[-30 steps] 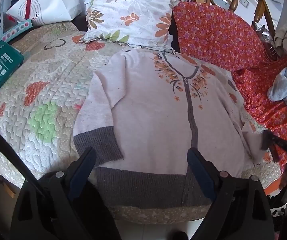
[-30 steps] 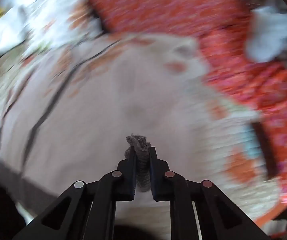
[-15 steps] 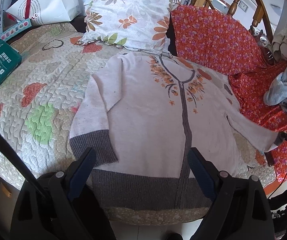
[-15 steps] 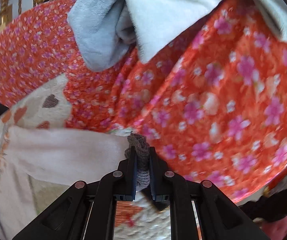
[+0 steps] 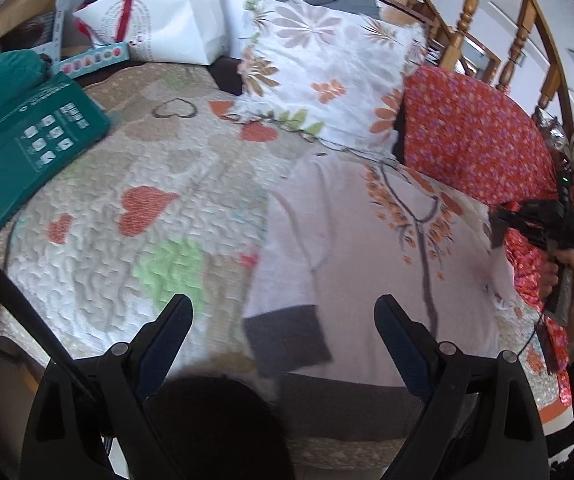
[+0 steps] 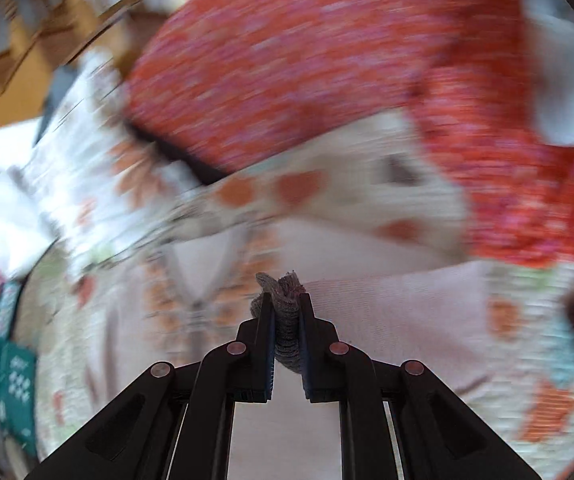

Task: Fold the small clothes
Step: 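Grasp the grey sleeve cuff with the right gripper and carry it across the cardigan front, then open the right gripper to lay the cuff on the cardigan front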

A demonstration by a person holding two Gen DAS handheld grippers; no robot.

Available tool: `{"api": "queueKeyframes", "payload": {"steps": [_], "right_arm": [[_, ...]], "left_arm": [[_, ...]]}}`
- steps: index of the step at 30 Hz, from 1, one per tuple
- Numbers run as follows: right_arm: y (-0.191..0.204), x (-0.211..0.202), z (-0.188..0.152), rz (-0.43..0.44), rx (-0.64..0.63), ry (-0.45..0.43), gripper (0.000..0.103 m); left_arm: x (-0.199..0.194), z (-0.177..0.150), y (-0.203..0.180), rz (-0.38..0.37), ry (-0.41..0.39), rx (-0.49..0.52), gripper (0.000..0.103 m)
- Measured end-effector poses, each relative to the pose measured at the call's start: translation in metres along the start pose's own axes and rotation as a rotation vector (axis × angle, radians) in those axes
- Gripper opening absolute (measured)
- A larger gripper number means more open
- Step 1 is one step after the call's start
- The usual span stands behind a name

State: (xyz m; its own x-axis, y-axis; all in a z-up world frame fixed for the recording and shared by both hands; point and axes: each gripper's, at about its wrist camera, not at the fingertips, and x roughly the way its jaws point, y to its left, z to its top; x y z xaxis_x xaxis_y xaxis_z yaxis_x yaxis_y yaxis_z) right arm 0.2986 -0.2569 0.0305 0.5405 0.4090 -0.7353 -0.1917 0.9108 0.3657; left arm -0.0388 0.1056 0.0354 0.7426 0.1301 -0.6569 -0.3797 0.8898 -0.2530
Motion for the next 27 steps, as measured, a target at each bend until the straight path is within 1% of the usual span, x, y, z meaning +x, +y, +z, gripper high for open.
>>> {"api": "queueKeyframes", "payload": {"steps": [2,3,6,8,11,13,15,17,19,21,23,24,27], "right_arm": [[0.045,0.031,-0.009,0.058,-0.052,0.025,0.011],[0.072,0.05,-0.015,0.09,-0.084,0.042,0.011],[0.122,0.104,-0.033,0.137,-0.123,0.117,0.011],[0.15,0.133,-0.04,0.121,-0.125,0.154,0.011],[0.174,0.171,-0.054,0.131,-0.152,0.227,0.012],[0.19,0.189,-0.056,0.132,-0.155,0.263,0.018],[0.198,0.196,-0.054,0.143,-0.15,0.264,0.022],[0.201,0.188,-0.049,0.183,-0.138,0.242,0.031],[0.207,0.179,-0.048,0.184,-0.154,0.223,0.036],[0.209,0.17,-0.051,0.145,-0.208,0.218,0.036],[0.21,0.164,-0.059,0.074,-0.306,0.218,0.036],[0.211,0.162,-0.062,0.057,-0.349,0.218,0.036],[0.212,0.162,-0.087,-0.005,-0.499,0.23,0.036]], "left_arm": [[0.003,0.003,0.019,0.011,0.008,-0.026,0.092],[0.003,0.002,0.022,0.025,0.017,-0.029,0.092],[0.01,0.001,0.039,0.038,0.033,-0.058,0.092],[0.015,-0.001,0.048,0.044,0.051,-0.074,0.092],[0.023,-0.005,0.059,0.042,0.076,-0.097,0.092],[0.026,-0.006,0.065,0.039,0.09,-0.112,0.092],[0.028,-0.007,0.071,0.035,0.095,-0.131,0.092],[0.026,-0.007,0.075,0.042,0.088,-0.146,0.092],[0.026,-0.007,0.08,0.045,0.083,-0.169,0.092],[0.026,-0.008,0.082,0.038,0.085,-0.183,0.092],[0.027,-0.008,0.081,0.024,0.087,-0.188,0.092],[0.027,-0.009,0.078,0.018,0.087,-0.182,0.092],[0.028,-0.01,0.07,0.013,0.089,-0.156,0.092]]}}
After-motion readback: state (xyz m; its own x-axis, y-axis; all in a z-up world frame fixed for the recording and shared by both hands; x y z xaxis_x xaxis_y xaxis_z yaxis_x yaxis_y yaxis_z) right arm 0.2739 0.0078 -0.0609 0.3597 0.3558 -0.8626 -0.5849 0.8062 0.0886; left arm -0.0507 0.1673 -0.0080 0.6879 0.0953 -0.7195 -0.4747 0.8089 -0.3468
